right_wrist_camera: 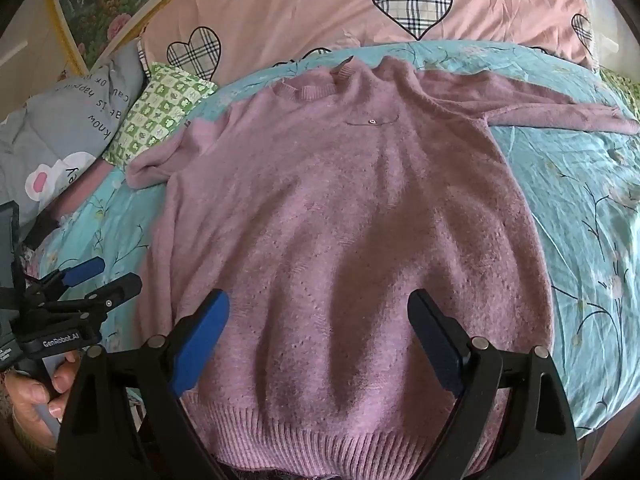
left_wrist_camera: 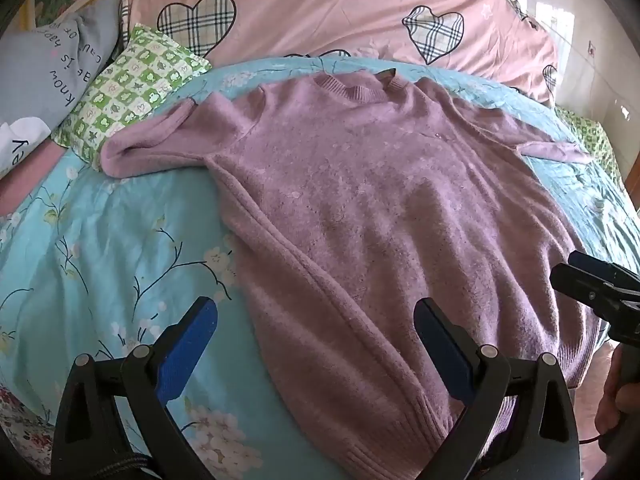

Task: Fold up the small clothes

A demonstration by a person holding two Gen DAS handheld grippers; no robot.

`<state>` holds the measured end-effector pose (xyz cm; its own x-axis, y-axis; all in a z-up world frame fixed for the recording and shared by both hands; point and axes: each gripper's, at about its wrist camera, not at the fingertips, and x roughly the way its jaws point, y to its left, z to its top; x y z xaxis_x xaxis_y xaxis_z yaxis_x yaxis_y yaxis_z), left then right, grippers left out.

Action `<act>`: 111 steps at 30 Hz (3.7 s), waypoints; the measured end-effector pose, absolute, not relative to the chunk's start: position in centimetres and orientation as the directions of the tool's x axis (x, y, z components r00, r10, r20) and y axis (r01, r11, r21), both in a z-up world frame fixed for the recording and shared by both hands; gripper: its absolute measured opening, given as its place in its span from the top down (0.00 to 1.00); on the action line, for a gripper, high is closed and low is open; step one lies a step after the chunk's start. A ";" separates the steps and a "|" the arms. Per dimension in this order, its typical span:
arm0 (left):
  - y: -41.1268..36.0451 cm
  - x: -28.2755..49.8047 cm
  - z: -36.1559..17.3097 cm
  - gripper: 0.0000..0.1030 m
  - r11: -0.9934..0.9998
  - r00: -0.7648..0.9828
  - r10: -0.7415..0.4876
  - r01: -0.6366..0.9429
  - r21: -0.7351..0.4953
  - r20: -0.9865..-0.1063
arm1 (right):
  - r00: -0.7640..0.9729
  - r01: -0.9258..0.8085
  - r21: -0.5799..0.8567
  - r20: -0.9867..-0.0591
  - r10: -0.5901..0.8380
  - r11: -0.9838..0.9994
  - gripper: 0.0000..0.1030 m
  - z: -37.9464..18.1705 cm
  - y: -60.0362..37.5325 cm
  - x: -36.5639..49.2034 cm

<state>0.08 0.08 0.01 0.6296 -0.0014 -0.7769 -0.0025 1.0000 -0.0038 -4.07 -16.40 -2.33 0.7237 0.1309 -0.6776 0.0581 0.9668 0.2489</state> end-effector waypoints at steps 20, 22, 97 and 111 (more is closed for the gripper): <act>-0.4 0.4 -0.7 0.04 1.000 0.615 0.000 -0.006 -0.005 -0.789 | 0.715 0.045 0.256 -0.683 0.148 0.966 0.12 -2.5 -15.8 -3.6; -0.5 0.6 -0.8 0.04 1.000 0.608 0.000 -0.008 -0.005 -0.794 | 0.715 0.049 0.259 -0.683 0.148 0.965 0.12 -2.5 -15.9 -3.5; 1.8 22.7 -5.3 0.04 0.995 0.436 -0.013 -0.081 -0.054 -0.900 | 0.873 0.422 0.561 -0.464 -0.152 0.712 0.92 5.7 -56.1 10.0; 7.7 14.2 -3.6 0.04 0.991 0.473 -0.060 -0.078 -0.110 -0.879 | 0.700 -0.206 0.662 -0.414 0.581 0.720 0.92 2.1 -22.6 22.4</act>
